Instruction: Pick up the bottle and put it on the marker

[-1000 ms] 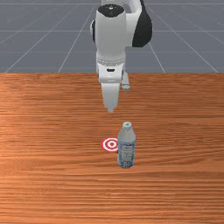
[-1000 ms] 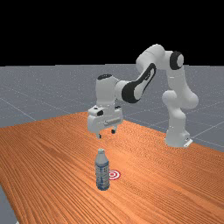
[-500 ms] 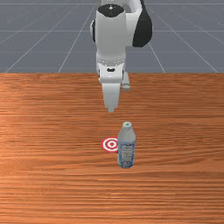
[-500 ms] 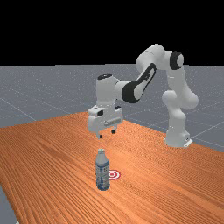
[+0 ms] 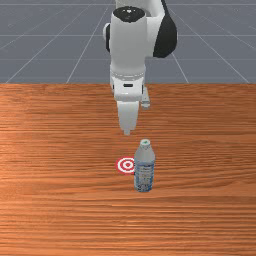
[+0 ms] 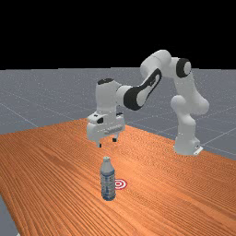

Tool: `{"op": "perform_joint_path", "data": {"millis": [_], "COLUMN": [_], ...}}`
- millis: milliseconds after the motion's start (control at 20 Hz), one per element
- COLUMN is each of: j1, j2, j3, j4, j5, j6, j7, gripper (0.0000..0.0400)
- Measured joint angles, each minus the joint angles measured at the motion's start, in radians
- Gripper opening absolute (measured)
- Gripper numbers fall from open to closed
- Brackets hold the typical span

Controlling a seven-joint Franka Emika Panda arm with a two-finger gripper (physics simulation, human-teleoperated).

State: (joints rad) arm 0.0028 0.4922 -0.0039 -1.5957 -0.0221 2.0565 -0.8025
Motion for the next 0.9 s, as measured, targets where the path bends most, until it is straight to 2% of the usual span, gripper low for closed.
{"op": "perform_joint_path", "data": {"millis": [150, 350, 450, 600, 750, 900], "j1": [0.000, 0.033, 0.063, 0.078, 0.061, 0.060], "j2": [0.000, 0.004, 0.014, 0.069, 0.105, 0.160], "j3": [0.010, 0.029, 0.012, 0.000, 0.016, 0.017], "j4": [-0.001, 0.006, 0.024, 0.115, 0.173, 0.237], "j5": [-0.008, -0.018, -0.033, -0.062, -0.023, -0.020], "j6": [0.002, -0.001, -0.013, -0.053, -0.086, -0.142], "j7": [-0.041, -0.028, 0.071, 0.087, 0.059, 0.055], "gripper": [0.0400, 0.0400, 0.0400, 0.0400, 0.0400, 0.0400]}}
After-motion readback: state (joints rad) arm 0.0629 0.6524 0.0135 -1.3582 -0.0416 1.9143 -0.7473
